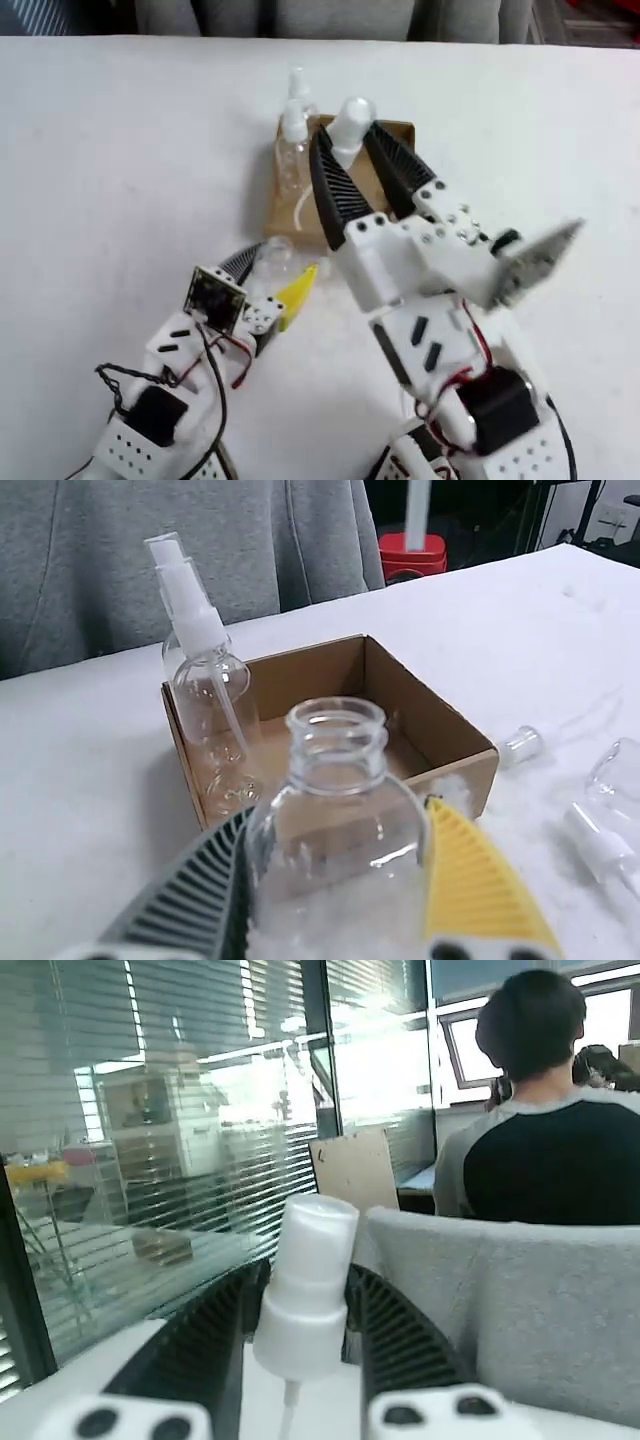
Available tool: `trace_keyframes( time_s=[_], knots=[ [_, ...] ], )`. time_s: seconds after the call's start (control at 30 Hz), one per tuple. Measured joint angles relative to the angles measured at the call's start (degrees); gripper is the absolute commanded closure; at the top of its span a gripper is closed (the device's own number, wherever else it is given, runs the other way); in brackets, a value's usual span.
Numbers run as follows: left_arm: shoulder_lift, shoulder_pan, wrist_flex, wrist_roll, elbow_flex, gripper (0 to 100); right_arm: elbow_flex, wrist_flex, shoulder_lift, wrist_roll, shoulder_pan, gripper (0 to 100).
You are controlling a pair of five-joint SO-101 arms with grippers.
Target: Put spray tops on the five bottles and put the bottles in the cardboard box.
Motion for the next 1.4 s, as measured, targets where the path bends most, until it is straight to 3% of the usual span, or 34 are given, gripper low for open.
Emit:
trace_keyframes(
  time_s=[0.3,1.4],
  knots=[
    [0.0,0.0,0.0,0.0,0.0,98,3.96,-1.05,0.0,0.0,-2.9,98.4],
    [0.0,0.0,0.0,0.0,0.0,98,18.29,-6.15,0.09,-1.58,-2.9,98.4]
  ],
)
